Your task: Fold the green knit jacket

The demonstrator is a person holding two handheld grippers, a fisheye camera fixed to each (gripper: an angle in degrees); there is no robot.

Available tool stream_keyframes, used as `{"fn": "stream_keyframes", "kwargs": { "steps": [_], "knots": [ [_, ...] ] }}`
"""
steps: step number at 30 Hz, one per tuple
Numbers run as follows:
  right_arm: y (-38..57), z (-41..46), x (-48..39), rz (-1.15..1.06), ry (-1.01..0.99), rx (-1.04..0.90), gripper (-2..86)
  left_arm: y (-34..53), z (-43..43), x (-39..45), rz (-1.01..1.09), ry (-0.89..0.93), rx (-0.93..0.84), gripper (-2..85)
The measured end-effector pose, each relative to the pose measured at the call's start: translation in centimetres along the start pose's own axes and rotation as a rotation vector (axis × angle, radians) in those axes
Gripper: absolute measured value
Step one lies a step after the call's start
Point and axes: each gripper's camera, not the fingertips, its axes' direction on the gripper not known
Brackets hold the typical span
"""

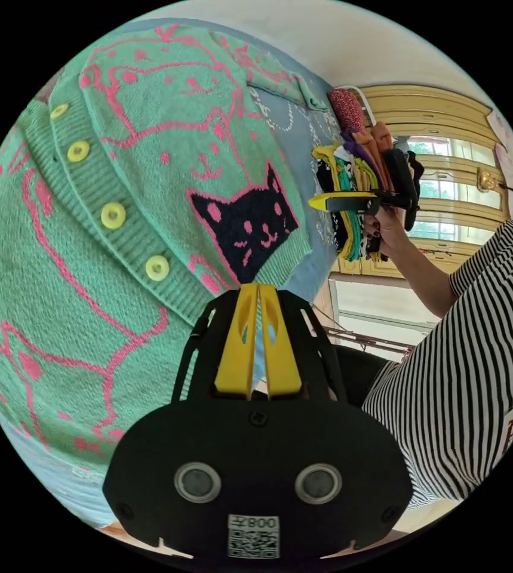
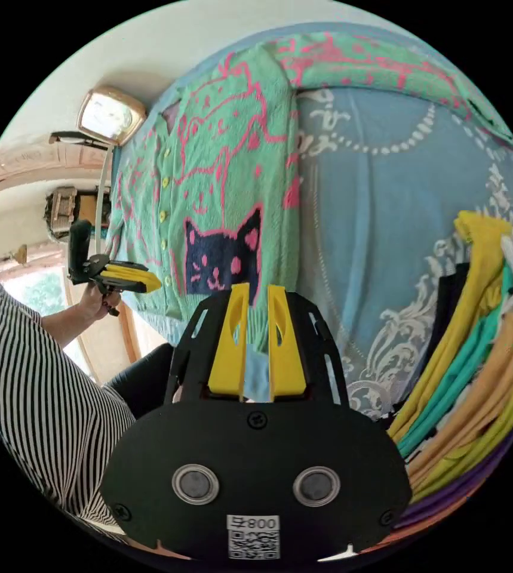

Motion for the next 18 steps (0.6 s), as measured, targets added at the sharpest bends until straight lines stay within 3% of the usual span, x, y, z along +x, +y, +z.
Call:
{"fn": "stream_keyframes", "kwargs": {
  "steps": [5, 10, 18],
  "knots": [
    [-6.8, -10.9, 5.6, 0.13, 0.311, 0.311, 8.6, -8.6, -2.9, -0.2, 0.193, -0.033, 0.086, 0.4],
    [-10.6, -17.4, 11.5, 0.31, 0.358, 0.509, 10.7, -15.5, -3.9, 0.7, 0.32, -0.029, 0.135, 0.6],
    [-14.6, -9.5, 14.0, 0.336, 0.679, 0.314, 9.1, -18.1, -3.3, -0.9, 0.292, 0.157, 0.163, 0.4]
  ]
}}
